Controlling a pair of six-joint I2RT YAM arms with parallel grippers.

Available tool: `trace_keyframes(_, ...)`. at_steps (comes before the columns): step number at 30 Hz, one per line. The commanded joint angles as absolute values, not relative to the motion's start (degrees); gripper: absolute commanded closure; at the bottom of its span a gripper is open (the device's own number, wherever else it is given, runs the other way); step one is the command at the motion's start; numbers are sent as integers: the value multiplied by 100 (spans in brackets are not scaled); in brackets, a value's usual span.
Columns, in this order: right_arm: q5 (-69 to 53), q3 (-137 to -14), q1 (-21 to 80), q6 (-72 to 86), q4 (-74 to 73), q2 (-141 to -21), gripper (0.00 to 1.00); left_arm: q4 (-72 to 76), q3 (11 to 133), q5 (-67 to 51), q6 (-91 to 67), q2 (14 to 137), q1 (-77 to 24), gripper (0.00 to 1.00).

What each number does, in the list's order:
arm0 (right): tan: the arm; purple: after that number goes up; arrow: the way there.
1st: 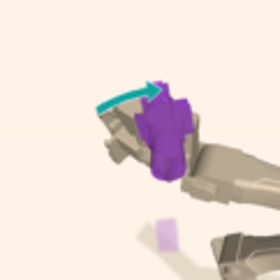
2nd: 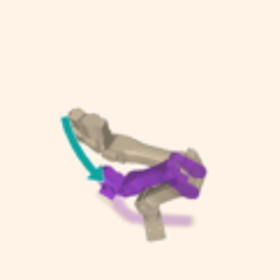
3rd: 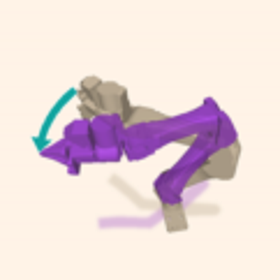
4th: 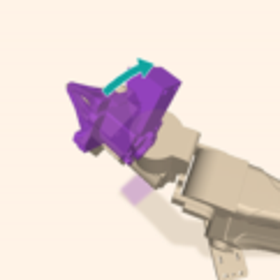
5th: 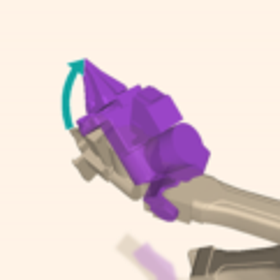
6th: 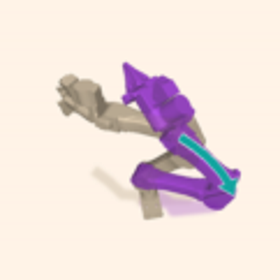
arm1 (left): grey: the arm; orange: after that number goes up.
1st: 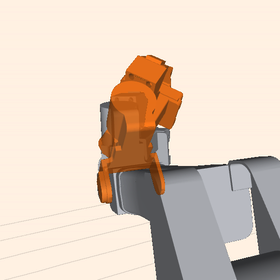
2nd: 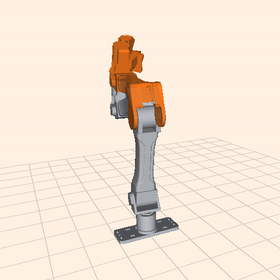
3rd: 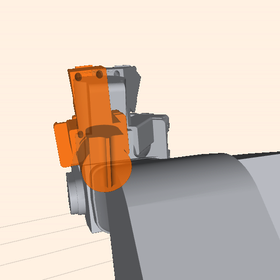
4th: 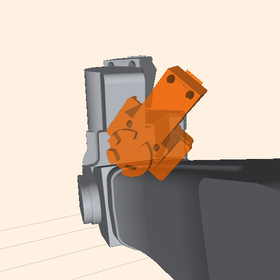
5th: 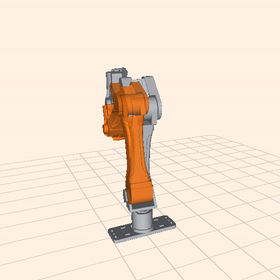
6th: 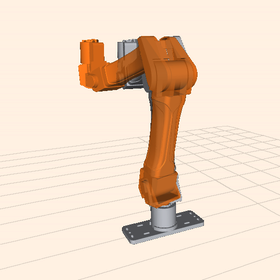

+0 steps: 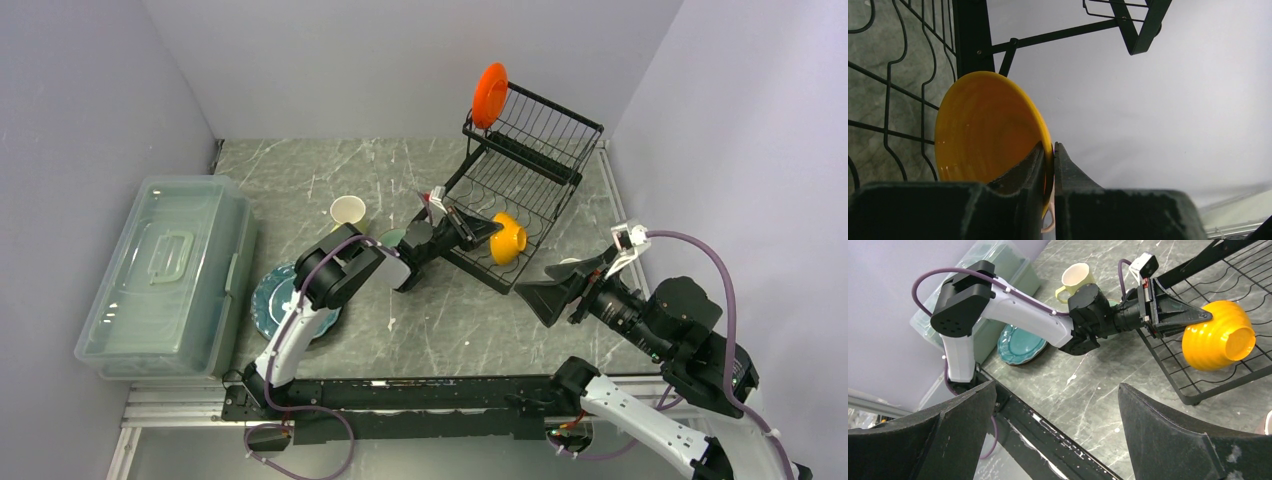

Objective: Load the mixed dishes into the dish rack
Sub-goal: Insert the bowl into the dish rack.

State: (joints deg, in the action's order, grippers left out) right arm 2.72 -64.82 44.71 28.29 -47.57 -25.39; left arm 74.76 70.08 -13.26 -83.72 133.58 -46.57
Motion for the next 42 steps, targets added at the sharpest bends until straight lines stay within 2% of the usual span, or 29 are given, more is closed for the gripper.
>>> trace_keyframes(1,322,-6487,4473,2872,-4698,-2535,5,7390,6872,-1371,-8303,13109,-4623,85)
trace_keyframes(8,965,-6592,4474,2946,-5183,-2885,6,6985,6790,-1354,-8209,12890,-4603,77)
trace_keyframes(15,1044,-6575,4472,2971,-5196,-3002,6,6664,6589,-1352,-8139,12643,-4545,71)
trace_keyframes(26,1083,-6446,4473,3006,-5156,-3078,5,5766,6479,-1376,-7809,12181,-4477,67)
trace_keyframes(42,1216,-6372,4474,3097,-5279,-3047,5,5469,6677,-1691,-7580,12139,-4456,65)
